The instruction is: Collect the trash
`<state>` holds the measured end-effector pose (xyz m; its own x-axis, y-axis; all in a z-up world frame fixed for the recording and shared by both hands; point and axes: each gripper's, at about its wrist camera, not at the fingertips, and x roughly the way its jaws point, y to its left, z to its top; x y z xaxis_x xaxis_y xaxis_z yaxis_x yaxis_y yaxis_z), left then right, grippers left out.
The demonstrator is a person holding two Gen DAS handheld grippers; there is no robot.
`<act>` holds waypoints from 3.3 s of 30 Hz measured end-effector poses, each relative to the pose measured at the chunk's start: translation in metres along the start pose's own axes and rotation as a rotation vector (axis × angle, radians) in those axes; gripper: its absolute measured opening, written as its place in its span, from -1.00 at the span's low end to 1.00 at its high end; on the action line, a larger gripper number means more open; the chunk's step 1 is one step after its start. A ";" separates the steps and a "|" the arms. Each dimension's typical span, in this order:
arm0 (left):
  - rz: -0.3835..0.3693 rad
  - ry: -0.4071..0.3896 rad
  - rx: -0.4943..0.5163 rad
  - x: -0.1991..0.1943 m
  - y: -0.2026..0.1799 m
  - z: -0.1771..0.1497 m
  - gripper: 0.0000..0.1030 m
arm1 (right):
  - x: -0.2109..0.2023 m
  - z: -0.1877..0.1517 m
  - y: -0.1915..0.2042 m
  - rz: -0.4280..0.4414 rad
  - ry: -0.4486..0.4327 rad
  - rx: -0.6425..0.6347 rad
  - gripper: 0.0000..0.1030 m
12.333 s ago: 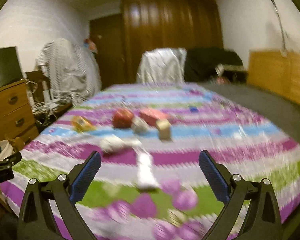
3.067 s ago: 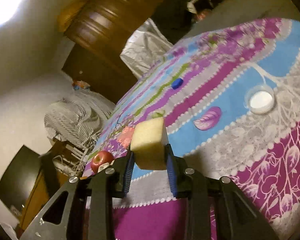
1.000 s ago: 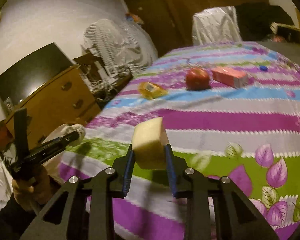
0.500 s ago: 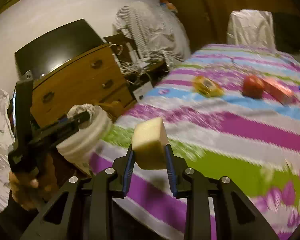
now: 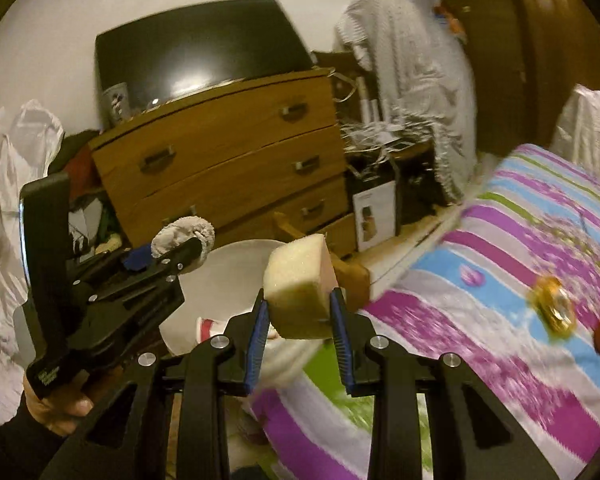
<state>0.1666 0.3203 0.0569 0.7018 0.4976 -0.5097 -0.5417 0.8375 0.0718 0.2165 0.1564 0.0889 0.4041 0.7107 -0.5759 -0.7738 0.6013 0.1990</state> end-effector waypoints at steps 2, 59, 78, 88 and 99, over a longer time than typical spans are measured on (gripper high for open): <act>0.007 0.012 -0.006 0.009 0.013 0.003 -0.35 | 0.019 0.015 0.011 0.016 0.027 -0.007 -0.39; -0.106 0.139 0.023 0.080 0.056 -0.027 0.43 | 0.150 0.044 0.044 0.051 0.206 -0.114 0.21; -0.097 0.098 -0.039 0.064 0.062 -0.027 0.58 | 0.105 0.020 0.029 -0.090 0.031 -0.091 0.55; -0.026 0.061 -0.017 0.044 0.061 -0.029 0.82 | 0.070 0.001 0.027 -0.146 -0.023 -0.079 0.67; 0.046 0.042 -0.066 0.020 0.068 -0.036 0.89 | 0.046 -0.014 0.038 -0.161 -0.053 -0.075 0.67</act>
<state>0.1276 0.3789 0.0206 0.6561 0.5244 -0.5427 -0.6036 0.7963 0.0398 0.1991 0.2073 0.0591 0.5489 0.6271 -0.5527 -0.7309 0.6809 0.0467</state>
